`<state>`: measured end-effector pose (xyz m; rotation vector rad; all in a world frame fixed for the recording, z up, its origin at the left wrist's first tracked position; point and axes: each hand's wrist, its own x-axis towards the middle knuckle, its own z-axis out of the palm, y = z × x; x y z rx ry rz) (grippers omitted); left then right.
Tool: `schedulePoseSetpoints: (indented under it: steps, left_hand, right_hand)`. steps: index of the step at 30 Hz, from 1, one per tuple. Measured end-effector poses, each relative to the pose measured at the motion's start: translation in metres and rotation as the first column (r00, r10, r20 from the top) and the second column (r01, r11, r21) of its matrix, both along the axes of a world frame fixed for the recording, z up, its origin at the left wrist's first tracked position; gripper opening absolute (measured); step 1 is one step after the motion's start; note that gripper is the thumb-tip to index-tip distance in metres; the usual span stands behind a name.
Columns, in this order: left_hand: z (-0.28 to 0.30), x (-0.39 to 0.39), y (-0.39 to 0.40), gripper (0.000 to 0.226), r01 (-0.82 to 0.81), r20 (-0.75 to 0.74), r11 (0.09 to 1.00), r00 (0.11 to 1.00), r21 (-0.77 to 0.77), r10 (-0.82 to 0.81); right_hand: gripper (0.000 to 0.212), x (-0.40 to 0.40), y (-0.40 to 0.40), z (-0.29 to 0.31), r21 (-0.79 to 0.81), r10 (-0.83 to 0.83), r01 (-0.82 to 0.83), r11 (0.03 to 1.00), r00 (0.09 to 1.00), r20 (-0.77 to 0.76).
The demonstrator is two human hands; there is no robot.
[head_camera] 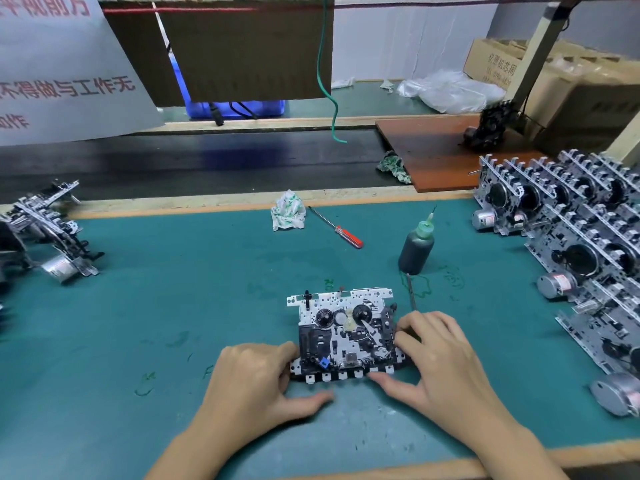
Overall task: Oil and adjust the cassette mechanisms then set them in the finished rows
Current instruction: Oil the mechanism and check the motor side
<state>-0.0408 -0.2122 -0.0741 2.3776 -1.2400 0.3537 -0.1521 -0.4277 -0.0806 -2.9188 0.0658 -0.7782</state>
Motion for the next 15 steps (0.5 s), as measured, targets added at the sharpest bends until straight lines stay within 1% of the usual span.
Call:
schedulePoseSetpoints:
  steps: [4, 6, 11, 15]
  left_hand:
    - [-0.003, -0.004, -0.002, 0.051, -0.084, 0.035, 0.996, 0.996, -0.031, 0.086]
    - [-0.003, -0.003, -0.002, 0.051, -0.086, 0.043, 0.996, 0.995, -0.032, 0.087]
    - [0.003, -0.005, -0.005, 0.058, -0.075, 0.022, 0.997, 0.997, -0.013, 0.075]
    - [0.002, -0.011, -0.011, 0.062, -0.201, -0.012, 0.978, 0.980, -0.050, 0.201]
  right_hand:
    - [0.047, 0.001, -0.002, 0.003, 0.071, 0.054, -0.051, 0.996, 0.998, -0.043]
    - [0.047, 0.000, -0.002, 0.003, 0.088, 0.075, -0.069, 0.994, 0.995, -0.064]
    - [0.044, 0.000, -0.001, 0.000, 0.018, 0.032, -0.031, 0.999, 0.999, -0.042]
    - [0.046, 0.000, 0.001, 0.000, 0.040, 0.028, -0.026, 0.999, 0.998, -0.052]
